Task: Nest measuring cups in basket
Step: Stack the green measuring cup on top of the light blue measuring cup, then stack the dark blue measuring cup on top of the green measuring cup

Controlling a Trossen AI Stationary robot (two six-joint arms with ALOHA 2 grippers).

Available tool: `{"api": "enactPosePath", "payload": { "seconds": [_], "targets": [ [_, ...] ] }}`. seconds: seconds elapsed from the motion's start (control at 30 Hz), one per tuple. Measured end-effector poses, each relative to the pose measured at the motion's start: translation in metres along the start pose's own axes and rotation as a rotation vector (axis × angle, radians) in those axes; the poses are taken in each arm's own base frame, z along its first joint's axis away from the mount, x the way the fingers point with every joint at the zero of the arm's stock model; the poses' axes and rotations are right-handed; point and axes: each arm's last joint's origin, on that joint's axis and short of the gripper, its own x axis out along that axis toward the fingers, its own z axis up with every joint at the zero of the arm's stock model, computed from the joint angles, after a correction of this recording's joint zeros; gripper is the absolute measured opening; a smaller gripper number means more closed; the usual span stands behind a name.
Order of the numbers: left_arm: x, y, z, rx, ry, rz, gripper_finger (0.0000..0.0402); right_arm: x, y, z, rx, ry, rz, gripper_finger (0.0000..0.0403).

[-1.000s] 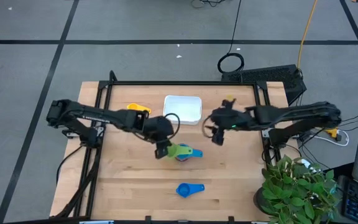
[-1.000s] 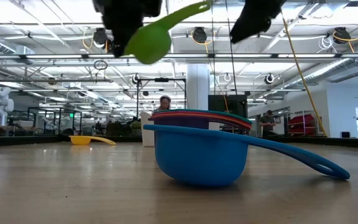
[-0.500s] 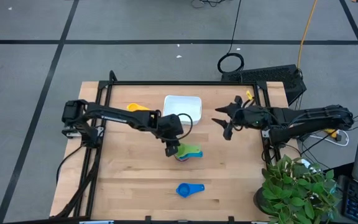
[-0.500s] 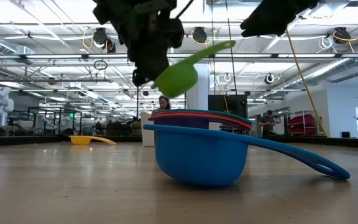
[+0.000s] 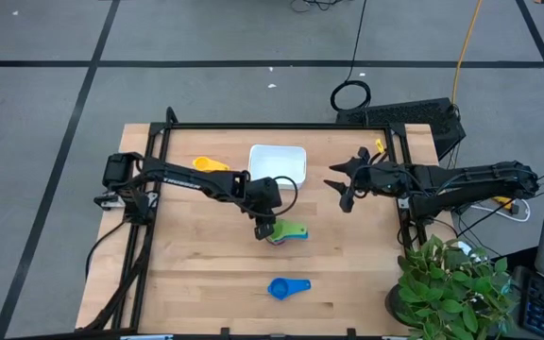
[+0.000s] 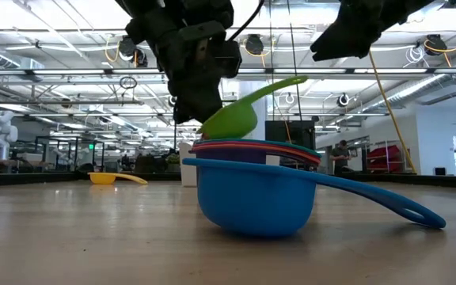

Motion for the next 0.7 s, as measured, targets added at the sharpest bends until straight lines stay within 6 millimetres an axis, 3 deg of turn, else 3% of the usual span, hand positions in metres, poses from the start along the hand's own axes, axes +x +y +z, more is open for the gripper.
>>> {"api": "enactPosePath", "payload": {
  "seconds": [0.3, 0.37, 0.5, 0.7],
  "targets": [
    [0.000, 0.000, 0.000, 0.015, 0.001, 0.000, 0.0190, 0.000, 0.000, 0.000, 0.000, 0.002, 0.004, 0.0203],
    [-0.010, -0.001, -0.001, 0.033, 0.018, -0.020, 0.0210, 0.000, 0.002, 0.000, 0.003, 0.004, 0.050, 0.0203],
    [-0.056, -0.009, 0.001, 0.138, -0.055, -0.031, 0.0229, 0.003, 0.007, 0.004, 0.061, -0.009, 0.169, 0.0203],
    [-0.145, -0.037, -0.011, 0.294, -0.313, 0.091, 0.0220, 0.013, 0.028, 0.011, 0.039, 0.045, 0.261, 0.0203]
  ]
}}
